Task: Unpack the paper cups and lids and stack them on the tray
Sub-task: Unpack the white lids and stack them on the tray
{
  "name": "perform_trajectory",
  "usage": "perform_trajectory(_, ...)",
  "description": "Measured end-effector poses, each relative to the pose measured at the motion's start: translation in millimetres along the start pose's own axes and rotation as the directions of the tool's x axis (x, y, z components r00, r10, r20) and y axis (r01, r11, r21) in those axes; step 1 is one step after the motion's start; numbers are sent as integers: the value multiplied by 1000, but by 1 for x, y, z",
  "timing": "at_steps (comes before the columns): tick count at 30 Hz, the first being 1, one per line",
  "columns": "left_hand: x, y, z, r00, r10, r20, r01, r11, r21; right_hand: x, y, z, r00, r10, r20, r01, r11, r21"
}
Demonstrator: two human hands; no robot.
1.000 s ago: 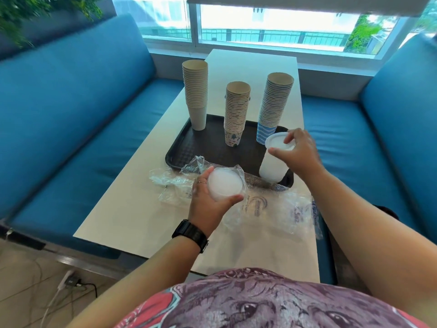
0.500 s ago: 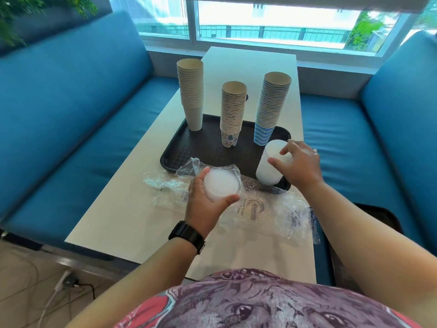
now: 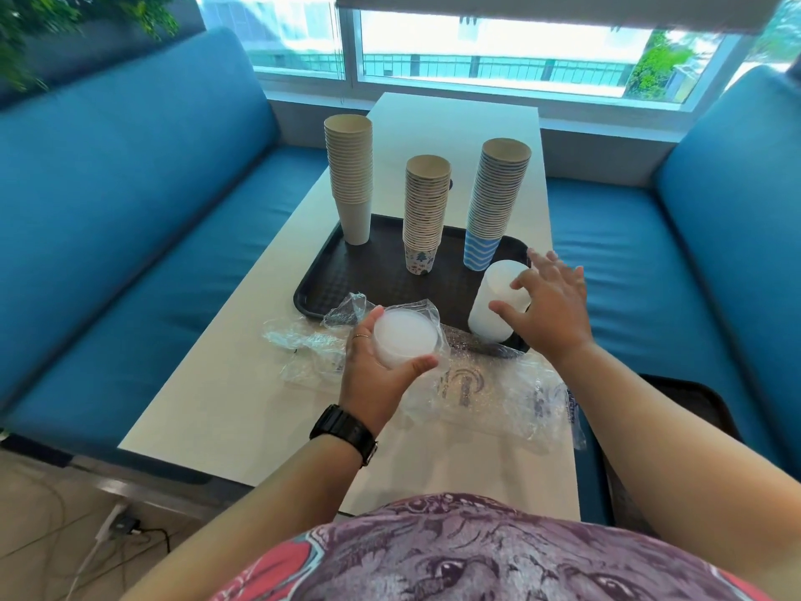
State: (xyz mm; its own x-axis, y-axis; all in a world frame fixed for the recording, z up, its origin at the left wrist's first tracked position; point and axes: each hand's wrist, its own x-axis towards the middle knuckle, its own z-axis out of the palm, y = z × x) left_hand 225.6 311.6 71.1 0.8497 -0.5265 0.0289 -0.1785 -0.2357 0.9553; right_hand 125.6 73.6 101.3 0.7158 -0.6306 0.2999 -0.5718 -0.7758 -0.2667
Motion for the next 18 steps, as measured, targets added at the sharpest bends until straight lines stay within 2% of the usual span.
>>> perform_trajectory(4, -2, 2, -2, 1000, -2, 6, 2, 1000, -11, -5, -19, -11, 982, 3, -187, 20, 992, 122)
perform_trajectory(6, -4, 3, -3, 1000, 5, 11, -5, 1000, -13, -8, -38, -19, 978, -8, -207, 60, 967, 246)
perform_trajectory(8, -5, 4, -4, 1000, 8, 15, -8, 1000, -18, -15, -61, -32, 992, -22, -125, 72, 908, 413)
perform_trajectory(10, -6, 6, -5, 1000, 11, 23, -10, 1000, -16, -23, -82, -43, 997, -78, -4, 70, 867, 493)
perform_trajectory(14, -7, 9, -7, 999, -2, 40, 4, 998, -58, -36, -111, -48, 940, -243, 241, 98, 865, 493)
perform_trajectory(18, -11, 7, -11, 999, -15, 46, 19, 994, -104, -42, -123, -44, 872, -293, 393, 91, 885, 457)
